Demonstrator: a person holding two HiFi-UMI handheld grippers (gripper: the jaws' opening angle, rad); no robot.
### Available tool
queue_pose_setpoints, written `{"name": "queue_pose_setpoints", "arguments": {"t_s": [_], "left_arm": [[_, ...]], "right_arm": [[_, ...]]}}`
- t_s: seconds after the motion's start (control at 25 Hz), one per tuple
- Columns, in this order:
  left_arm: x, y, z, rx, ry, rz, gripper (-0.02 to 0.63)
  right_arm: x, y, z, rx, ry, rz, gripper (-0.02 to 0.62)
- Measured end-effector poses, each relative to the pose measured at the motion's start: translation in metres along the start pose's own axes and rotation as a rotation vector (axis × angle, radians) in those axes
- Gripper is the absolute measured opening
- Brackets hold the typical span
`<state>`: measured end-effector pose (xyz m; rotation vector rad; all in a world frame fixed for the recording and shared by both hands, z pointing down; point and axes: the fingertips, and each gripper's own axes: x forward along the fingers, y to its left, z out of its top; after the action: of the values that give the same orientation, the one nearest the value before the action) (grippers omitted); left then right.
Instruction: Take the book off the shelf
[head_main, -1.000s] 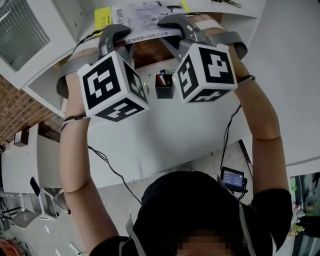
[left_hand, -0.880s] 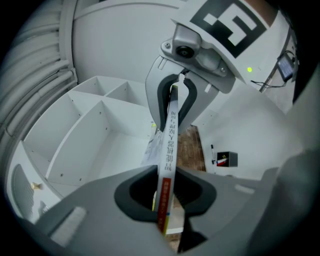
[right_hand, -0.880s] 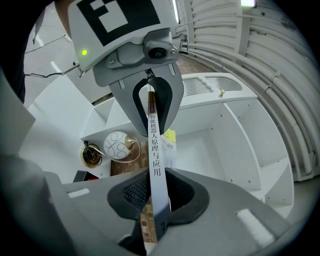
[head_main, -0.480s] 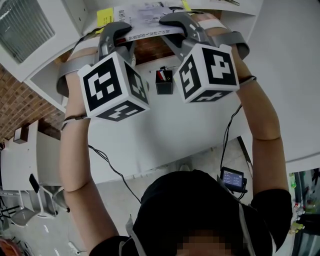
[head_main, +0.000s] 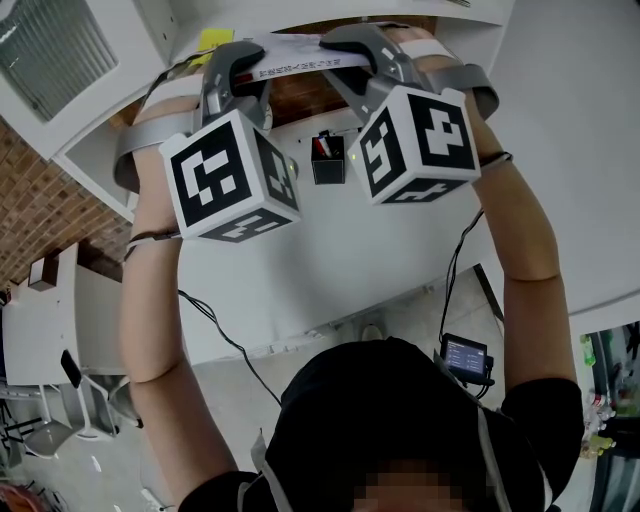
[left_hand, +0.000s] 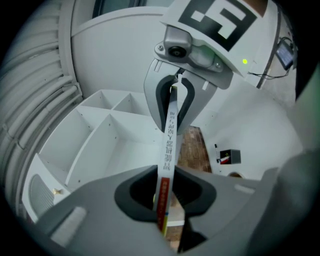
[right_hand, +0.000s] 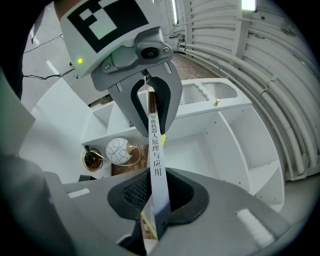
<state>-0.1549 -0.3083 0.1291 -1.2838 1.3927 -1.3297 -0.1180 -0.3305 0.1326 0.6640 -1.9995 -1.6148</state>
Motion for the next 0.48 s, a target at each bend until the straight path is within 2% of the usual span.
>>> {"name": "queue_pose_setpoints", "arguments": {"t_s": [0.12, 0.28, 0.48], "left_arm": [[0.0, -0.005, 0.002, -0.011, -0.006, -0.02, 0.077], [0.004, -0.025, -0.002, -0.043, -0.006, -0.091, 0.078], [0.002, -0.034, -0.006, -0.039, 0.006, -0.099, 0.078]], "right_arm": [[-0.002, 0.004, -0.002, 0.001, 0.007, 0.011, 0.067], [0.002, 0.024, -0.006, 0.016, 0.015, 0.081, 0.067], [0.002, 0.034, -0.004, 0.026, 0.01, 0.09, 0.069]]}}
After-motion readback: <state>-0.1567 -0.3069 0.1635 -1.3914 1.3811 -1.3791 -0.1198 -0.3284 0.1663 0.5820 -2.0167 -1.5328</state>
